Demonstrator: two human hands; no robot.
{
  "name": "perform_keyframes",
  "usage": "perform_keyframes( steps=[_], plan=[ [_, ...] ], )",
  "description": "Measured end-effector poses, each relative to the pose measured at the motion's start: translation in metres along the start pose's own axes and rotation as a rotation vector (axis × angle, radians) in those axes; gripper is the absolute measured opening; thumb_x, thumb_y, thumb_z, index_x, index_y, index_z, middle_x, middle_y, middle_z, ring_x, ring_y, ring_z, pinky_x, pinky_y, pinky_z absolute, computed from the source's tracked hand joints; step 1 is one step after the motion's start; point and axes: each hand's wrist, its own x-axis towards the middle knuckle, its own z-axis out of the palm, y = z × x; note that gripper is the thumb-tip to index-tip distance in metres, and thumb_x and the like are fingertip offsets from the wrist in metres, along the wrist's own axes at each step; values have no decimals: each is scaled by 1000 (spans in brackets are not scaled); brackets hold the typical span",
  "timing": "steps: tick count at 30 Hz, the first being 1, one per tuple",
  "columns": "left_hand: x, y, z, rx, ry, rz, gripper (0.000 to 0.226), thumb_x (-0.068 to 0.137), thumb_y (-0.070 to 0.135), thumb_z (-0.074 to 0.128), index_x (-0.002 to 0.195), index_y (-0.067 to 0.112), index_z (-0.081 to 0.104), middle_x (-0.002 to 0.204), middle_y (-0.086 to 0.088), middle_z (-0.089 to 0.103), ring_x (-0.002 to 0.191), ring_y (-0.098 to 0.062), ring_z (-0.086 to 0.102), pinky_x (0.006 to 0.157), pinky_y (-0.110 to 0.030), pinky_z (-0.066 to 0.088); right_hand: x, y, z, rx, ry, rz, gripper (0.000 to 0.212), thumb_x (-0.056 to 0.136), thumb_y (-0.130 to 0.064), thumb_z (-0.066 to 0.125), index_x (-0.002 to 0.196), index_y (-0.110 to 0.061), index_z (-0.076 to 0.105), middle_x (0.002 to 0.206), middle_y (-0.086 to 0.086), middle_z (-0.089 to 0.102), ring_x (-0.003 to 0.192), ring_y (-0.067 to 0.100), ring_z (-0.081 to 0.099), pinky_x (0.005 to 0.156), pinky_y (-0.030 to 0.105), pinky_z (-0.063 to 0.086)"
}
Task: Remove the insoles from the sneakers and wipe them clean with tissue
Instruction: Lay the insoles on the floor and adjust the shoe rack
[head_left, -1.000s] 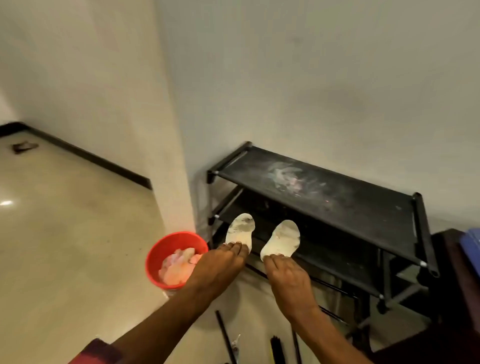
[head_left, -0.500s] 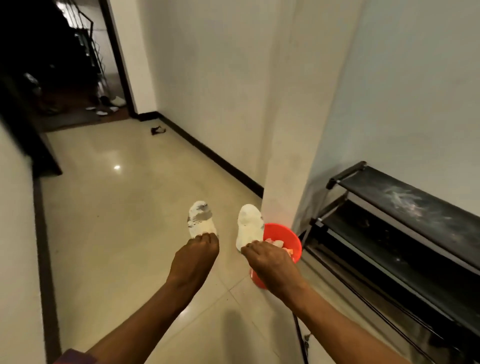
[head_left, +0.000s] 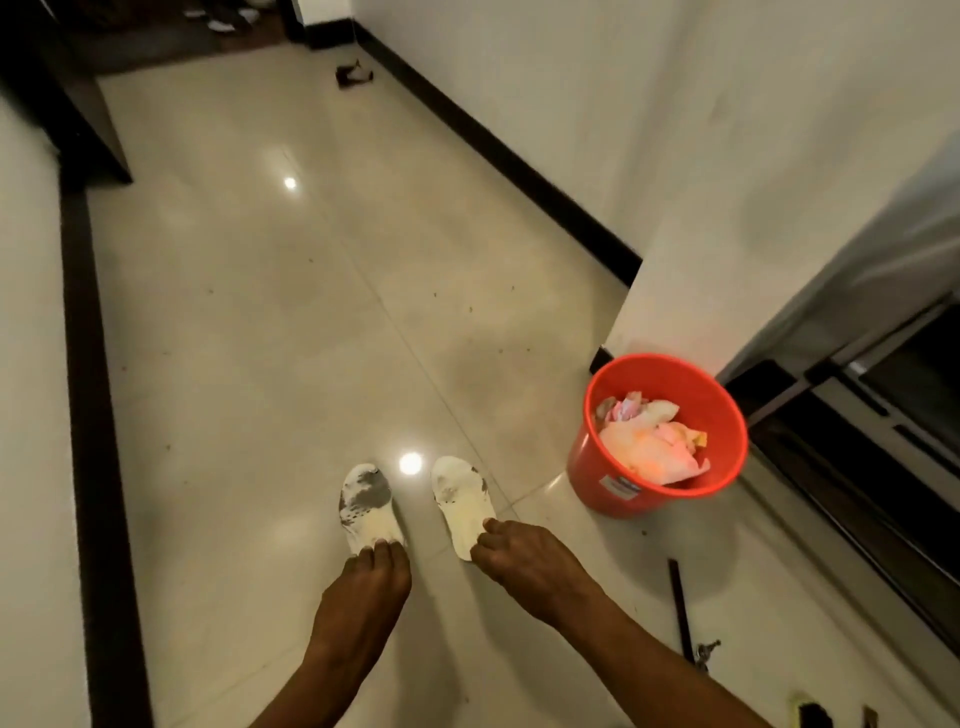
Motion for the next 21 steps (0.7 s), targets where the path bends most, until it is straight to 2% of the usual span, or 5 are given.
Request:
perform_keyframes(
  steps=[6,10,12,16,21],
  plan=[
    [-19,19,91,21,-184,78,61,29,-10,91,88,-3,75,73,-18,68,50,-31,63,38,-36,52,-5,5,73,40,-224,90,24,76,8,69,92,-11,69,89,9,69,91,28,66,56,38,53],
    [-33,20,132,-22,-398,130,55,58,10,90,110,8,71,94,-8,71,65,-26,68,48,-39,57,-19,6,88,57,-301,147,23,76,2,72,94,-10,68,95,10,67,90,30,66,58,36,44],
    [-27,15,126,-31,-373,138,56,67,23,89,118,11,68,103,-5,71,75,-24,70,54,-36,58,-17,9,83,119,-334,129,22,84,7,60,103,-3,63,107,17,64,96,38,63,65,38,35],
    [3,8,80,-112,-275,113,61,37,19,102,90,13,73,75,0,69,58,-19,68,36,-28,49,-12,21,50,137,-267,108,19,87,8,57,102,-4,59,104,16,64,92,39,65,63,37,37],
    [36,11,-26,-110,-49,115,33,68,6,81,82,23,56,73,7,59,59,-14,60,39,-27,36,-9,35,-47,146,-51,144,20,82,9,56,93,-8,57,95,12,63,84,36,64,57,38,41]
  ],
)
